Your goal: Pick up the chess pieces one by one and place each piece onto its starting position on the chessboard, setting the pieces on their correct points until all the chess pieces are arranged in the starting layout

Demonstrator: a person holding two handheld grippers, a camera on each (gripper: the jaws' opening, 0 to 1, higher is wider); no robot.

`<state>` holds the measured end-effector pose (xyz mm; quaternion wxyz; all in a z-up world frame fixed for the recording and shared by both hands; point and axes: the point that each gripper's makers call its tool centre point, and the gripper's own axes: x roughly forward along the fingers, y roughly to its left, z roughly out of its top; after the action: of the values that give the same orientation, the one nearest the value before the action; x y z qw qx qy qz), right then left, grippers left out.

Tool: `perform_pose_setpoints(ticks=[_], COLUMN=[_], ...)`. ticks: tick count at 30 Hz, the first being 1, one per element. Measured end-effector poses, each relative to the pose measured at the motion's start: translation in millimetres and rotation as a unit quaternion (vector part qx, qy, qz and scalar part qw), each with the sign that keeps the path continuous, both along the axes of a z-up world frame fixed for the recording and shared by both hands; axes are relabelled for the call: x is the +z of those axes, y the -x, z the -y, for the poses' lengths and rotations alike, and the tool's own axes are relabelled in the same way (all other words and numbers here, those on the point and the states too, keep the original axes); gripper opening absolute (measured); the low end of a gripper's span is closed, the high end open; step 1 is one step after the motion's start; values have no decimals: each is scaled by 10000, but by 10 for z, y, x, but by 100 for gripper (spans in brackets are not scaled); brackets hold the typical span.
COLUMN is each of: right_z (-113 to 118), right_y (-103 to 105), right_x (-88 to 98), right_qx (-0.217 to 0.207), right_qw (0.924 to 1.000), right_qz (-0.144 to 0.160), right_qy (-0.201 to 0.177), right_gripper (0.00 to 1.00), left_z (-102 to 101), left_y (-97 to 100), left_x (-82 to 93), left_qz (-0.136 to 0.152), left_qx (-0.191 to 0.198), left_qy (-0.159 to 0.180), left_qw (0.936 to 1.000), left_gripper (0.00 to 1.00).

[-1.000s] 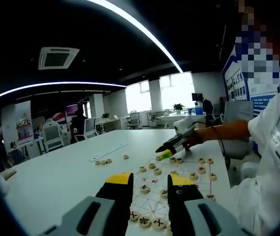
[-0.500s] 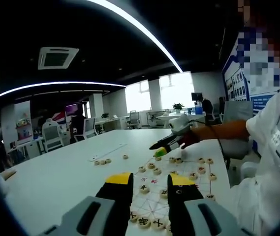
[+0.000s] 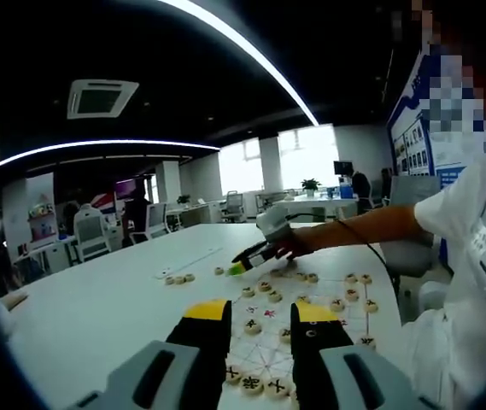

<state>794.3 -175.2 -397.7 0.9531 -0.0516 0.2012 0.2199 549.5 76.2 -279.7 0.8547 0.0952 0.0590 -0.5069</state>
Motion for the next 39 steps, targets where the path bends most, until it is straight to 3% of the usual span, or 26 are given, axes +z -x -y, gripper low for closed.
perform_pose_setpoints(ticks=[10, 13, 15, 16, 20, 25, 30, 39], right_z=[-75, -82, -87, -29, -122, -111, 69, 350], right_y=[-282, -296, -284, -265, -207, -70, 234, 660], right_x=[-53, -54, -42, -53, -55, 123, 257, 341], right_qx=[-125, -131, -115, -183, 91, 74, 133, 125], right_qw=[9997, 9996, 9995, 9988, 9992, 9996, 9995, 9993], right_qz=[-55, -21, -29, -59, 10, 43, 147, 155], right_qy=[212, 247, 282, 461, 386, -269, -262, -313], right_gripper=[46, 38, 21, 19, 19, 19, 19, 19], left_z=[-26, -35, -38, -36, -32, -34, -29, 8], left_y=[-5, -2, -7, -10, -8, -3, 5, 29], left_x=[9, 12, 5, -1, -12, -6, 4, 4], left_qz=[1, -4, -21, -33, -49, -38, -21, -3], left_qx=[20, 19, 19, 18, -2, 8, 5, -45], left_qy=[16, 25, 24, 18, 0, 4, 7, -20], left_qw=[10000, 10000, 10000, 10000, 10000, 10000, 10000, 10000], left_gripper=[29, 29, 29, 29, 29, 29, 29, 29])
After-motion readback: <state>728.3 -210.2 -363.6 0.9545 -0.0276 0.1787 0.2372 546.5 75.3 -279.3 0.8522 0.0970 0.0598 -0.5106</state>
